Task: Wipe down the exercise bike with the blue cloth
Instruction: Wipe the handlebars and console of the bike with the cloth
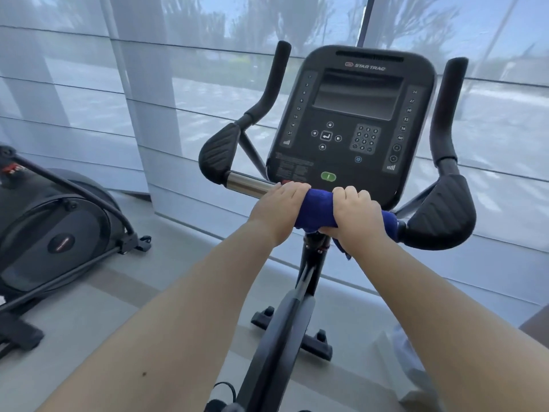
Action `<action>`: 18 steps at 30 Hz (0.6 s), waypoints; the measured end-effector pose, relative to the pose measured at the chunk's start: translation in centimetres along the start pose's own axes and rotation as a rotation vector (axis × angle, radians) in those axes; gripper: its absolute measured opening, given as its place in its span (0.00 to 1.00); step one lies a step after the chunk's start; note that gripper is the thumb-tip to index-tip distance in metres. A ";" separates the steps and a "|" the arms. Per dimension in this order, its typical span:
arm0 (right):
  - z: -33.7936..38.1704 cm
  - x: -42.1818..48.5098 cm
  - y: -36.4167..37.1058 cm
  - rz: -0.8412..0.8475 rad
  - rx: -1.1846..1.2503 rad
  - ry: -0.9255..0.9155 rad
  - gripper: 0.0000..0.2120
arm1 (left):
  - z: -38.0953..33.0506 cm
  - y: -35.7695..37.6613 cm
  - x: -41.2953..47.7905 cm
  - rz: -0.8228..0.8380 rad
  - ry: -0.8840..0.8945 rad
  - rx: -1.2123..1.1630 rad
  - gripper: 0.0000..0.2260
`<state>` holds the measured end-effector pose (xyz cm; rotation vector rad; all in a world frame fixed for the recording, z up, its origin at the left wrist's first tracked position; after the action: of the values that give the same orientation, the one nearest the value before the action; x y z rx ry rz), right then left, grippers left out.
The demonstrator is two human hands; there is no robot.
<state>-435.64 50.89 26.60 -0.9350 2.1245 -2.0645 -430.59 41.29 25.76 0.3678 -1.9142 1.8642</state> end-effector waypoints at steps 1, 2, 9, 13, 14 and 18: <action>0.0 0.0 0.0 -0.005 -0.001 -0.001 0.29 | 0.0 -0.1 0.0 0.002 0.015 0.017 0.26; 0.1 0.0 0.1 -0.009 -0.007 -0.008 0.29 | 0.2 -0.2 0.0 0.008 0.037 0.047 0.26; 0.6 -0.2 0.2 -0.011 0.023 -0.009 0.30 | 1.3 0.0 -0.1 0.172 0.029 0.050 0.25; 0.8 -0.3 -0.1 -0.056 0.021 0.015 0.30 | 1.3 0.1 -0.4 0.149 0.012 0.034 0.26; 0.8 -0.3 -0.1 -0.081 0.019 0.028 0.30 | 1.4 0.1 -0.3 0.149 0.023 0.044 0.26; 1.2 -0.7 -0.2 -0.155 -0.037 0.048 0.27 | 1.8 -0.1 -0.2 0.123 0.076 0.034 0.26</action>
<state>-434.51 50.12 26.39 -1.0984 2.1866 -2.1441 -430.61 39.49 25.76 0.1910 -1.8950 1.9611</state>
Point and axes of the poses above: each hand's wrist, its own x-axis towards the middle knuckle, its own y-axis out of the palm, z = x × y, the point moved 10 cm from there along x, towards the middle knuckle, and after that the axes turned 11 degrees about y, right-handed, at the moved point
